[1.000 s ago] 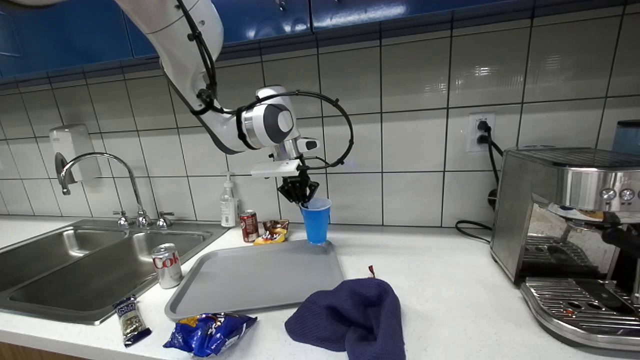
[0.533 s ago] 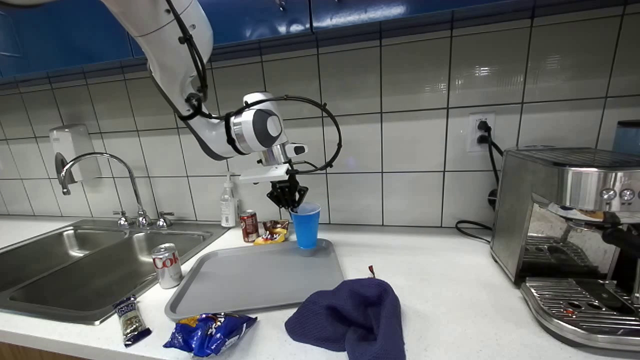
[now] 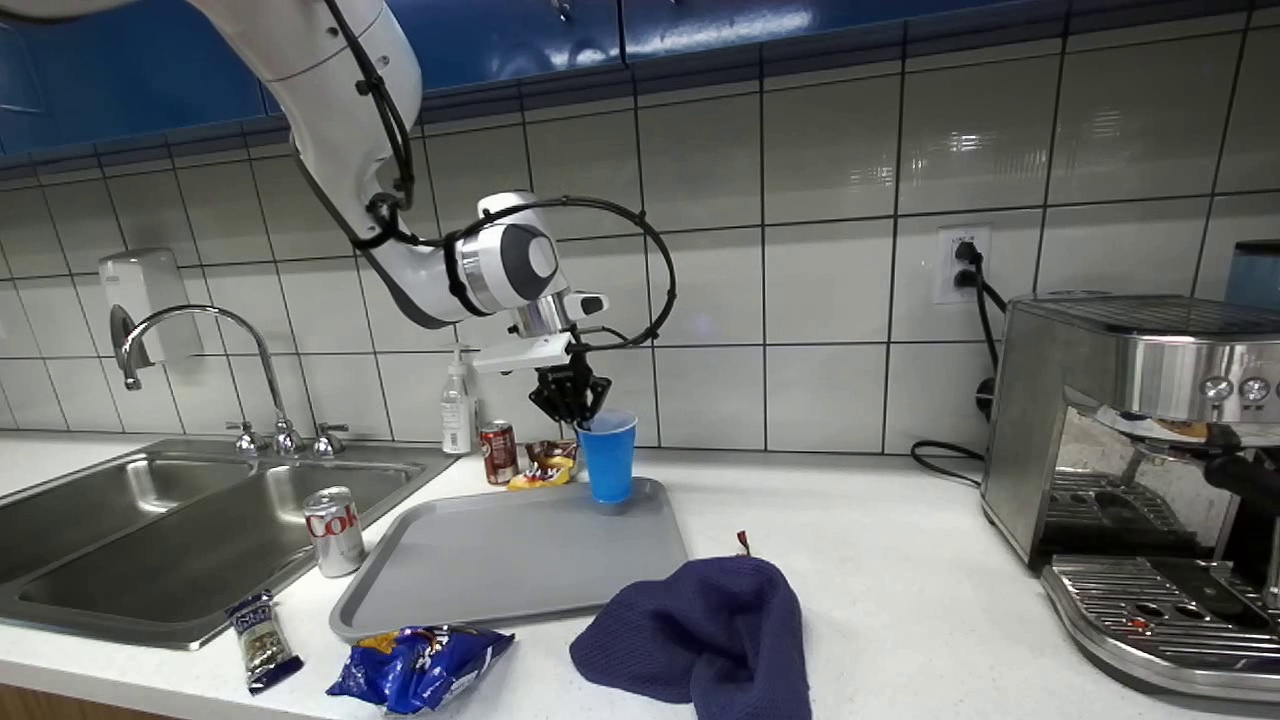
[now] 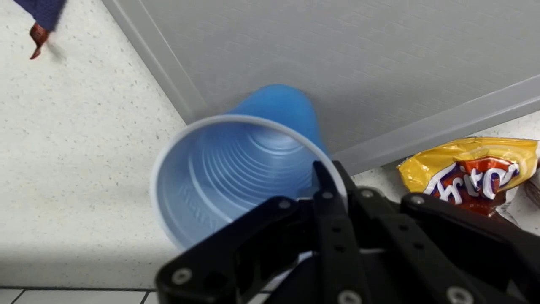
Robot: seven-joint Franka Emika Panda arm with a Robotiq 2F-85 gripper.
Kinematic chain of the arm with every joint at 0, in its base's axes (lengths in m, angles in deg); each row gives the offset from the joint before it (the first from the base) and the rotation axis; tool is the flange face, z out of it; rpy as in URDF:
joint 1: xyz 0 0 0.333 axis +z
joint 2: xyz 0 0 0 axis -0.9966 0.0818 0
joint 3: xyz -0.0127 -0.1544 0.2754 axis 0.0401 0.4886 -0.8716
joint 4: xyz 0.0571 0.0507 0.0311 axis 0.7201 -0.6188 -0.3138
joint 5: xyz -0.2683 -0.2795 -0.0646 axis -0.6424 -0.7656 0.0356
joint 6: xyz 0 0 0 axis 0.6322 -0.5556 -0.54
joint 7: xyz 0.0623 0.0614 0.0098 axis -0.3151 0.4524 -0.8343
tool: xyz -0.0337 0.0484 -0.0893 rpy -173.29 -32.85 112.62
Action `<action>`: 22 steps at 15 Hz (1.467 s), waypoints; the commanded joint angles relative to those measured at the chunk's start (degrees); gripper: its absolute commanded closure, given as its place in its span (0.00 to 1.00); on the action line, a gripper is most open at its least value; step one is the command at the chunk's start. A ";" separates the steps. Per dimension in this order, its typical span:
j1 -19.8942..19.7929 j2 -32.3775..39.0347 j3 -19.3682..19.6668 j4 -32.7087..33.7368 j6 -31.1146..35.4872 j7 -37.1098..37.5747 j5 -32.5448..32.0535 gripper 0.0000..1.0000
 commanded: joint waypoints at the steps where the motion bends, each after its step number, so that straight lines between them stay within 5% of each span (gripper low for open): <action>1: 0.88 1.08 1.01 1.04 -0.14 2.59 -1.54 0.99; 17: 1.62 4.35 1.36 4.76 -0.80 4.34 -1.01 0.99; 18: 1.88 4.45 1.65 4.94 -1.01 4.72 -1.32 0.72; 22: 1.99 4.52 1.83 5.02 -0.84 5.02 -1.40 0.52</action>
